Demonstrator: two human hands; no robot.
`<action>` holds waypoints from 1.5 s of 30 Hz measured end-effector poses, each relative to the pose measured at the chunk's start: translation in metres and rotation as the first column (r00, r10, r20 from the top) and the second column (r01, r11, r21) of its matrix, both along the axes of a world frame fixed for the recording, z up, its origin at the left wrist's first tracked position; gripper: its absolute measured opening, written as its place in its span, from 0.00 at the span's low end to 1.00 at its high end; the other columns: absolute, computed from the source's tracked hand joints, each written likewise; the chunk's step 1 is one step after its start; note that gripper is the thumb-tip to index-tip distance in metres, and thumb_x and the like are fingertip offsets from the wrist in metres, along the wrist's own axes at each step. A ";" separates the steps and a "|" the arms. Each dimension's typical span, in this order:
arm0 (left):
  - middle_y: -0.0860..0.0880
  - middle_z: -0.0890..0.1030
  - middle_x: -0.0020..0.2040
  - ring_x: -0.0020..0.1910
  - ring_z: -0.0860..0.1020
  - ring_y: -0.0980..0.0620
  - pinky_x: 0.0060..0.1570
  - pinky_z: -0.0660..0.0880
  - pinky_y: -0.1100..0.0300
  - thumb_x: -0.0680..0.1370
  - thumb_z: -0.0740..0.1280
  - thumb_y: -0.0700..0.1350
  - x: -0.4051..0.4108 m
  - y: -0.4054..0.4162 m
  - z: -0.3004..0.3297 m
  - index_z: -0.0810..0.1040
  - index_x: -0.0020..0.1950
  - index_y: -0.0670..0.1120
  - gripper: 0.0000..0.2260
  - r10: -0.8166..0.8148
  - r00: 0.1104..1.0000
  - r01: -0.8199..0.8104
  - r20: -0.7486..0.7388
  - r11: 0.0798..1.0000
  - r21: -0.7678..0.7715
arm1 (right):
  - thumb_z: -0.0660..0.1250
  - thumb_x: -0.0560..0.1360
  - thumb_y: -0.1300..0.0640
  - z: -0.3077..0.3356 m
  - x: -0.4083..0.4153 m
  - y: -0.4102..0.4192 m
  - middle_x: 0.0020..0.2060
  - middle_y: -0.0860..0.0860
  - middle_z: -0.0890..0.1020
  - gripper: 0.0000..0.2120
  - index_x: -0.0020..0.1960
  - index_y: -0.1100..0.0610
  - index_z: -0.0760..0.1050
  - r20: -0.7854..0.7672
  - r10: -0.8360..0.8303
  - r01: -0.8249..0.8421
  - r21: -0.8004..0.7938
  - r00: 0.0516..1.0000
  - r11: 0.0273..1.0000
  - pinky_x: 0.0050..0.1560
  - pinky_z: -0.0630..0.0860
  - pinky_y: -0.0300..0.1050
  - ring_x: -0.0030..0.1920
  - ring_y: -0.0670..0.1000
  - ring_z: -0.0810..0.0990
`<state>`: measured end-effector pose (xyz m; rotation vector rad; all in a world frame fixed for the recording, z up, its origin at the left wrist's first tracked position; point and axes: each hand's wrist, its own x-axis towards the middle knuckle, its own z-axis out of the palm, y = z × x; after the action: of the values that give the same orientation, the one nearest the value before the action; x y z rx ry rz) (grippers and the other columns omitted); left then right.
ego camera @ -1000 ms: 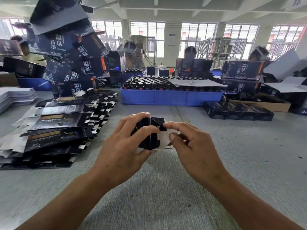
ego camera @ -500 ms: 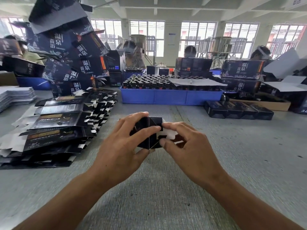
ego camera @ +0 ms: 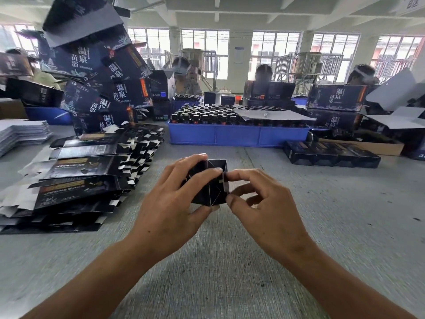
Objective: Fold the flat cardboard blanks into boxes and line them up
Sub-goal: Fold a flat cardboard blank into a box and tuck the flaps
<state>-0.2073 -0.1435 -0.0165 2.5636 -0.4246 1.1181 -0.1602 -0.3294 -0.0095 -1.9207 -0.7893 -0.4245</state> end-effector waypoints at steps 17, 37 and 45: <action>0.53 0.69 0.70 0.69 0.67 0.54 0.67 0.58 0.76 0.70 0.71 0.57 -0.002 -0.015 0.001 0.65 0.76 0.48 0.36 0.003 0.999 -0.007 -0.040 0.996 -0.084 | 0.73 0.75 0.53 0.004 0.001 0.000 0.43 0.34 0.84 0.08 0.49 0.40 0.79 -0.171 0.020 0.006 0.152 0.985 0.988 0.46 0.75 0.27 0.46 0.35 0.82; 0.53 0.69 0.71 0.70 0.67 0.53 0.66 0.57 0.76 0.72 0.70 0.56 -0.003 -0.017 0.001 0.63 0.77 0.49 0.36 -0.007 1.000 0.007 0.007 0.999 -0.038 | 0.69 0.67 0.30 0.002 -0.003 0.000 0.50 0.33 0.79 0.31 0.68 0.35 0.67 -0.122 0.015 -0.008 0.063 0.992 0.998 0.44 0.78 0.29 0.51 0.34 0.80; 0.48 0.64 0.78 0.77 0.62 0.49 0.73 0.65 0.47 0.72 0.73 0.43 0.002 -0.018 -0.003 0.62 0.79 0.46 0.37 -0.024 0.999 0.026 0.046 0.999 -0.047 | 0.71 0.65 0.46 0.003 0.009 -0.002 0.50 0.46 0.82 0.33 0.68 0.41 0.67 -0.404 0.046 0.056 0.237 0.914 0.970 0.40 0.81 0.38 0.45 0.42 0.84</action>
<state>-0.2054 -0.1612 -0.0197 2.4899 -0.4344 1.1653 -0.1510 -0.3311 -0.0063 -1.6986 -0.4343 -0.1054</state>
